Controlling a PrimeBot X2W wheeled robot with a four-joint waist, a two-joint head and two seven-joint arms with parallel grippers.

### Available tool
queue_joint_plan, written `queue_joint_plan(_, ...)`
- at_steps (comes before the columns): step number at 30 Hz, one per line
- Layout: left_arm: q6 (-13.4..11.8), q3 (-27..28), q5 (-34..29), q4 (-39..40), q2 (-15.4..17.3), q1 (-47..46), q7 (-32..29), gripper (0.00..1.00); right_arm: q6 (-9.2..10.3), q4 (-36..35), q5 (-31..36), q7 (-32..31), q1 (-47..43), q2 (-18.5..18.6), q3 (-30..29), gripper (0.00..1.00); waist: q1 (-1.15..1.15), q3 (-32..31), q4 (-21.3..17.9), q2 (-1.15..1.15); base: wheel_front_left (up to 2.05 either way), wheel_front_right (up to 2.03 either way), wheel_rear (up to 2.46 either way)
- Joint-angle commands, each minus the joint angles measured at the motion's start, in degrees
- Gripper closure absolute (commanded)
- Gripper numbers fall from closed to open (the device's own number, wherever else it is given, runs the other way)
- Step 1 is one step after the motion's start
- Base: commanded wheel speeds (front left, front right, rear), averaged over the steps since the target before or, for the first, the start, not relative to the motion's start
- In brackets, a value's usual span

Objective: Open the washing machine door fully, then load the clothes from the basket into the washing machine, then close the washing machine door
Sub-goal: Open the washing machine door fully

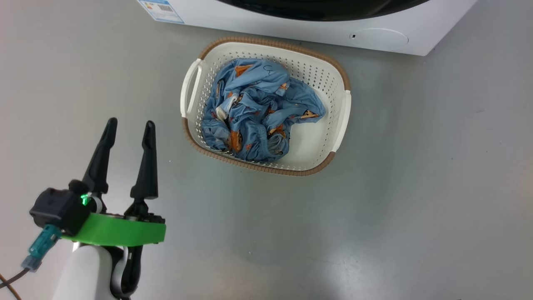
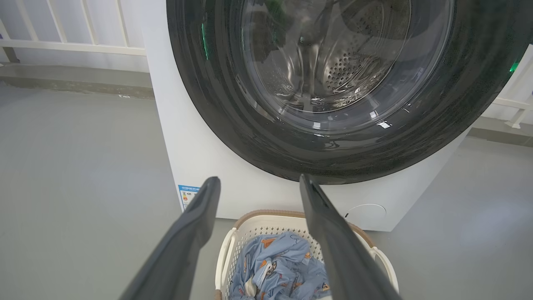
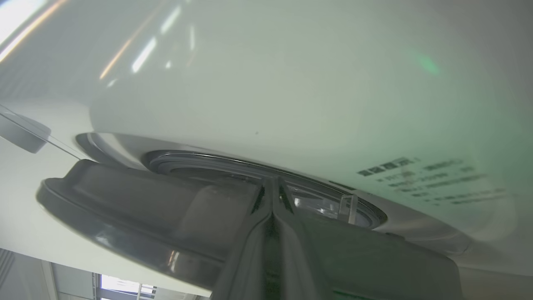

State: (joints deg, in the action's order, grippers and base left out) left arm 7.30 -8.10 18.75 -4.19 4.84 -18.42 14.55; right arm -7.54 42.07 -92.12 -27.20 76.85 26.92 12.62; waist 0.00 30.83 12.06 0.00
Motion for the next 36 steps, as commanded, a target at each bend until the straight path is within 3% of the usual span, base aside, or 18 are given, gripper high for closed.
queue_joint_plan(1, 0.2, 1.7, -0.1, 1.1, 1.2, -1.0, 0.4, 0.00, 0.05, -1.0, 0.1, -0.7, 1.1, -0.8, 0.6, 1.00, 0.00, 0.0, 0.1, 0.00, 0.00, 0.00, 0.00)
queue_joint_plan(12, 0.2, 1.9, -0.1, 0.1, 0.7, -0.8, 0.4, 0.00, 0.05, 0.9, 0.6, -5.4, 0.6, -2.6, 3.6, 1.00, 0.00, -1.7, -0.1, 0.00, 0.00, 0.00, 0.00)
queue_joint_plan(20, 0.2, 2.8, -0.5, -0.4, 1.3, 1.2, 0.4, 0.00, 0.05, -0.8, -0.2, -10.1, -5.9, -3.8, 5.7, 1.00, 0.00, -6.0, -1.5, 0.00, 0.00, 0.00, 0.00)
queue_joint_plan(36, 0.2, 3.1, -0.8, -0.6, 2.2, 4.7, 0.4, 0.00, 0.05, -5.9, -2.4, -12.6, -15.8, -5.4, 5.7, 1.00, 0.00, -11.3, -2.7, 0.00, 0.00, 0.00, 0.00)
